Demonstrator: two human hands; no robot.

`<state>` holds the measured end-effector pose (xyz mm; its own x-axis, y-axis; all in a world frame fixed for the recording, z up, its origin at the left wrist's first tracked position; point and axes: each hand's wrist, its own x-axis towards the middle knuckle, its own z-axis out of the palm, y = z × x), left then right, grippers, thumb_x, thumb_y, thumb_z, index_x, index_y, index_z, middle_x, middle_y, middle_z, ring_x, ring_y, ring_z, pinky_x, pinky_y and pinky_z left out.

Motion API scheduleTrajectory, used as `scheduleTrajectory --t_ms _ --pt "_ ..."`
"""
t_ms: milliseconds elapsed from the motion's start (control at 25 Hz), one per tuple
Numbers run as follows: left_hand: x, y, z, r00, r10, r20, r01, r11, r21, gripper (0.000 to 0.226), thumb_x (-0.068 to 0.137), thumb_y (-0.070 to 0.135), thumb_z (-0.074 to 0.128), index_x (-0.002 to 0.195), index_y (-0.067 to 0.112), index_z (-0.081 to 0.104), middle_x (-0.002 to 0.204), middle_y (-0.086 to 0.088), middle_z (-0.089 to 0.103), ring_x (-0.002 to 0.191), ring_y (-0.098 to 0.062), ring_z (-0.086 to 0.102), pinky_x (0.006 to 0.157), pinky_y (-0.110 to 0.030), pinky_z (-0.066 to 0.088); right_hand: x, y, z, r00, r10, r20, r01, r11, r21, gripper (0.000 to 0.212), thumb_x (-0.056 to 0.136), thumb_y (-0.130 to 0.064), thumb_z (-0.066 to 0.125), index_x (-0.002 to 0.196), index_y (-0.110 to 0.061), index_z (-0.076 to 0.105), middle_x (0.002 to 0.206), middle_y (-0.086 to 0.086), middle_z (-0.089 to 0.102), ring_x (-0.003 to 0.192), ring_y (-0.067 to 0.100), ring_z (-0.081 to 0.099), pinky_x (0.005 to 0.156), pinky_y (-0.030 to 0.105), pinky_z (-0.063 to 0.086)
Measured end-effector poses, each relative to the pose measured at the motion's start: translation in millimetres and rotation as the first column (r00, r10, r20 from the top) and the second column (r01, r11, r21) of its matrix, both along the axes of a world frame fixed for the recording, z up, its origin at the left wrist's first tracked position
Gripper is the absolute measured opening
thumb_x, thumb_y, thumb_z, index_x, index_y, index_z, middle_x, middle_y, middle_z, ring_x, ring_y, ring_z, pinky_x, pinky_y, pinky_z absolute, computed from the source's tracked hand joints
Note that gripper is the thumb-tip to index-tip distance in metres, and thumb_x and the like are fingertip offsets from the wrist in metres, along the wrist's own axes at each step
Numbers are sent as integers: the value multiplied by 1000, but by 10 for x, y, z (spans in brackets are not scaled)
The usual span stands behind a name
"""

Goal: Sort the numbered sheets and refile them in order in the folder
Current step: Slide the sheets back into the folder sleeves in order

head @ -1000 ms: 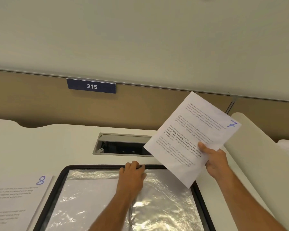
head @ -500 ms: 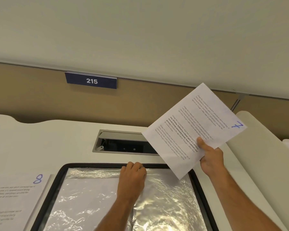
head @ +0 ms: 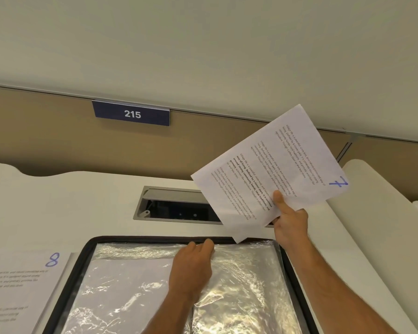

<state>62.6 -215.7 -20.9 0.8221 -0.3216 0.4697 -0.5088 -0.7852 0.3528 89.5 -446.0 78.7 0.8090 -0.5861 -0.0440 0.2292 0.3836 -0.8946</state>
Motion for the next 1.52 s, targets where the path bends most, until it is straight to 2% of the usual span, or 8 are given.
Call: scheduleTrajectory --t_ms 320,440,720,840,1000,1160,1360,1520 --pt "30 -16 -72 1000 -8 -12 8 999 -38 27 78 18 83 78 24 57 65 11 55 54 -10 43 44 -24 41 -17 -3 -166 988 146 -53 -152 977 -150 45 79 -15 76 123 -14 67 117 3 74 107 19 71 85 39 61" --pt "63 -3 -106 999 -28 -31 25 994 -104 22 77 15 84 80 20 63 82 7 59 63 -12 51 47 -28 50 -57 -155 -207 968 215 -132 -241 943 -230 58 65 -25 87 119 -14 69 118 8 73 111 25 70 93 42 58" --pt "110 47 -6 979 -99 -181 69 984 -163 20 85 25 77 84 26 57 87 14 63 70 -4 58 60 -24 57 34 -419 -87 905 295 -308 -402 832 -383 102 21 -58 98 109 -13 72 108 8 77 95 25 75 76 39 63" --pt "245 137 200 931 -120 -345 101 992 -72 9 99 37 56 97 29 54 96 15 65 81 -4 59 79 -26 54 108 -423 -35 887 321 -330 -437 815 -381 103 20 -57 98 108 -12 73 106 9 77 93 27 75 73 40 62" --pt "491 263 393 859 -160 -487 207 977 45 17 94 47 61 95 30 60 95 17 62 85 -3 57 85 -26 49 175 -401 -61 878 347 -329 -457 813 -361 103 22 -55 99 111 -11 72 107 8 77 96 30 74 78 43 61" --pt "553 267 431 848 -186 -497 241 969 49 18 95 46 61 96 29 61 100 13 66 87 -5 58 88 -27 49 215 -411 -121 858 396 -328 -495 807 -322 101 23 -48 101 112 -9 72 111 11 75 101 31 73 84 44 61" --pt "507 222 386 813 -218 -540 260 966 1 18 95 45 61 98 27 62 103 12 68 89 -7 60 90 -30 52 227 -465 -104 857 388 -338 -496 798 -343 102 17 -48 101 107 -10 73 104 8 77 94 27 75 70 33 63" --pt "501 196 375 807 -221 -547 244 969 -32 17 96 45 60 96 28 61 106 13 67 90 -5 60 87 -26 52 197 -429 -123 759 485 -434 -630 714 -305 97 31 -40 103 116 -8 69 112 13 75 101 32 73 81 43 62"
